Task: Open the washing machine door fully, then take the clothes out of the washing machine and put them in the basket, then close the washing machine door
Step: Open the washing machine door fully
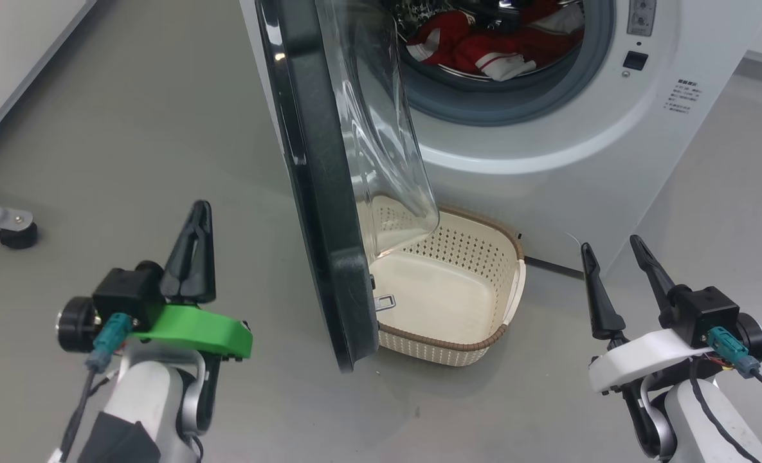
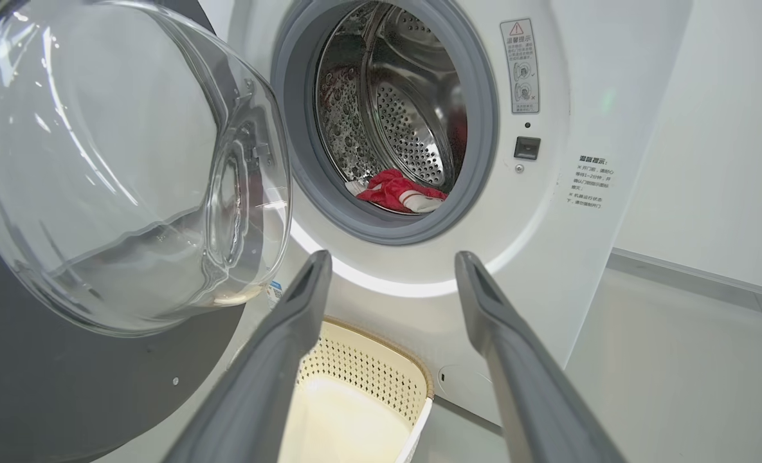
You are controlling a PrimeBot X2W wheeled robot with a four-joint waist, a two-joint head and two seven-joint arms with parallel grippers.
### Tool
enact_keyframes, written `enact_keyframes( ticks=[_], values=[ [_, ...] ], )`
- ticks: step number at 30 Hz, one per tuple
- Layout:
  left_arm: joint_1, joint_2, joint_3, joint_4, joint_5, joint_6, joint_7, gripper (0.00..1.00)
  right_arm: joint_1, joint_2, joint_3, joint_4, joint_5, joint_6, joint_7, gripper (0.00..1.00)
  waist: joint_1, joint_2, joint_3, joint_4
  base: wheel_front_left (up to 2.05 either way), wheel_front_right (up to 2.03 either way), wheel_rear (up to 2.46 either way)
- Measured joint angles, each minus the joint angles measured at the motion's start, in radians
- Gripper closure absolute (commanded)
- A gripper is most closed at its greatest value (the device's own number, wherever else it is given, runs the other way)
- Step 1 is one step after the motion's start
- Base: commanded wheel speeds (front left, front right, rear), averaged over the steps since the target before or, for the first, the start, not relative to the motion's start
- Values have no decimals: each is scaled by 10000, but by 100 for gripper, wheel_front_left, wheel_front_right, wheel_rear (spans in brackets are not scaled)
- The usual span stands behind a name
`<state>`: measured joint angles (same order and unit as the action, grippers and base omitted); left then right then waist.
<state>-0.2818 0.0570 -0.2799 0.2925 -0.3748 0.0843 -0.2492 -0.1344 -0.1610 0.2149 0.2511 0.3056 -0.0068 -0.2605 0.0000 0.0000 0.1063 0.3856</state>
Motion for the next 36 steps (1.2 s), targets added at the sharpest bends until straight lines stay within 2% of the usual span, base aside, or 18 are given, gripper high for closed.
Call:
enact_keyframes(
  ticks=[6,10,18,25,28,36],
  values=[
    [-379,167,472,-1875,449,42,-31,100,122,104,-125,-4,-8,50,0,0,0,0,-133,62,0,0,0],
    [-620,186,445,-3344,782,25,-79,100,184,165,-188,-4,-69,56,0,0,0,0,-196,94,0,0,0],
    [-930,94,-533,-4982,1104,-541,-88,100,266,389,-169,84,-96,234,0,0,0,0,-463,58,0,0,0],
    [-822,-13,-2092,-5250,936,-1216,-69,100,357,535,-61,165,-171,370,0,0,0,0,-611,-198,0,0,0],
    [-525,-25,-2688,-5166,840,-1429,307,100,360,566,-61,165,-205,405,0,0,0,0,-612,-328,0,0,0],
    [467,-21,-3981,-4153,299,-1603,1639,100,371,598,-178,163,-268,410,0,0,0,0,-423,-544,0,0,0]
  ],
)
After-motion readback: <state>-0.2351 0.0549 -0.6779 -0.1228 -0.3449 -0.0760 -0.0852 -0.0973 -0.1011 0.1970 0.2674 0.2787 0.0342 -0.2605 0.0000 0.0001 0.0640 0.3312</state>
